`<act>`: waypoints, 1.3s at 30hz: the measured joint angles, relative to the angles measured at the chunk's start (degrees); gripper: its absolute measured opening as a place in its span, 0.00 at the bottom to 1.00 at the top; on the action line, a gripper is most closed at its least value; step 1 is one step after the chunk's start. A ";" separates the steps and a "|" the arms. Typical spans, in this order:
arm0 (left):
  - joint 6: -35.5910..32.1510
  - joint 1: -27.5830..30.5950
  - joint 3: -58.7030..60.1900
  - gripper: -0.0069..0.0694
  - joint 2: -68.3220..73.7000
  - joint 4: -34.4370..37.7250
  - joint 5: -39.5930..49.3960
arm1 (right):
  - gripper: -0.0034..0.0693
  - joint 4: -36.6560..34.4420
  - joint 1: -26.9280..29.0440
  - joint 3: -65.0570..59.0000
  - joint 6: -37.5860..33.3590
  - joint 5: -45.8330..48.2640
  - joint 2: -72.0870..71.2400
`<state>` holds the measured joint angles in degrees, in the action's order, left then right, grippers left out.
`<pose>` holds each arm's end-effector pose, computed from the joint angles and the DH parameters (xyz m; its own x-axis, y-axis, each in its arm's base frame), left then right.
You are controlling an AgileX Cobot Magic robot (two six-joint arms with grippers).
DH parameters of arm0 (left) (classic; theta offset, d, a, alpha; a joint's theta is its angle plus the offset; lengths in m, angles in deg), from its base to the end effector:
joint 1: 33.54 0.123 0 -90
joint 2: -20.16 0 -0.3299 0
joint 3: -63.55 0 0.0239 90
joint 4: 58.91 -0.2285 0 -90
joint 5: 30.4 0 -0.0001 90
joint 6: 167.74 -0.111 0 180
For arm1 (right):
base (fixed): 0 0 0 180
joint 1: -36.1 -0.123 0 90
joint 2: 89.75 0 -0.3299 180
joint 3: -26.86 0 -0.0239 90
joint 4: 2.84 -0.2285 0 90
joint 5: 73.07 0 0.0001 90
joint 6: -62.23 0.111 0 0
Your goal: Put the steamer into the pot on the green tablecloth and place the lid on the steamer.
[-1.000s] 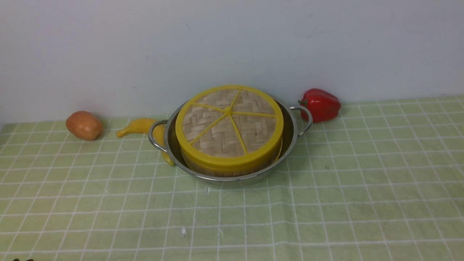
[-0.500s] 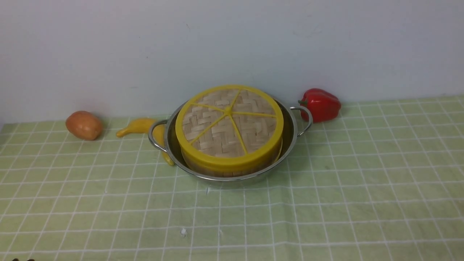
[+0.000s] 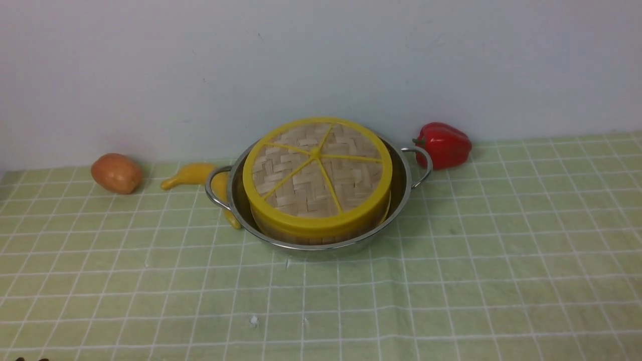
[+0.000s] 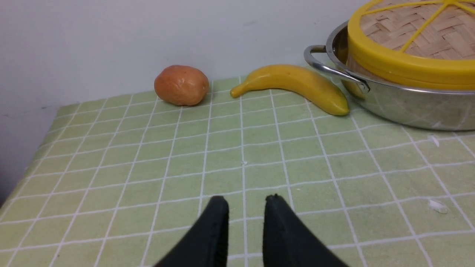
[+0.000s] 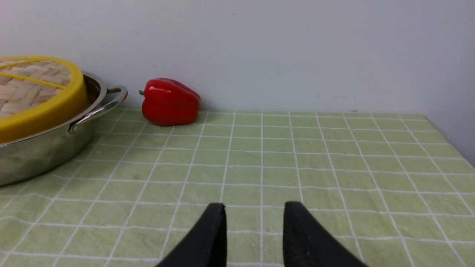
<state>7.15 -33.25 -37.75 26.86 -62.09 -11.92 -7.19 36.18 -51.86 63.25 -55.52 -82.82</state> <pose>0.0059 0.0020 0.1770 -0.2402 0.1401 -0.9606 0.0119 0.9899 0.1414 0.0066 0.0025 0.1786 -0.2285 0.0904 -0.9693 -0.0003 0.9957 0.0929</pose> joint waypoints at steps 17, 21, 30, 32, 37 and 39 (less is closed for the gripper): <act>0.00 0.00 0.00 0.30 0.00 0.00 0.00 | 0.38 0.00 0.00 0.00 0.12 0.05 0.00; 0.00 0.00 0.00 0.31 0.00 0.00 0.00 | 0.38 0.00 0.00 0.00 0.16 0.05 0.00; 0.00 0.00 0.00 0.34 0.00 0.00 0.00 | 0.38 0.00 0.00 0.00 0.16 0.11 0.00; 0.00 0.00 0.00 0.34 0.00 0.00 0.00 | 0.38 0.00 0.00 0.00 0.16 0.11 0.00; 0.05 0.00 0.00 0.35 0.00 0.00 0.00 | 0.38 0.00 0.00 0.00 0.16 0.11 0.00; 0.09 0.00 0.00 0.36 0.00 0.00 0.00 | 0.38 0.00 0.00 0.00 0.16 0.11 0.00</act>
<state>7.25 -33.25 -37.75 26.86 -62.09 -11.92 -7.19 36.18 -51.86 63.41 -55.41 -82.82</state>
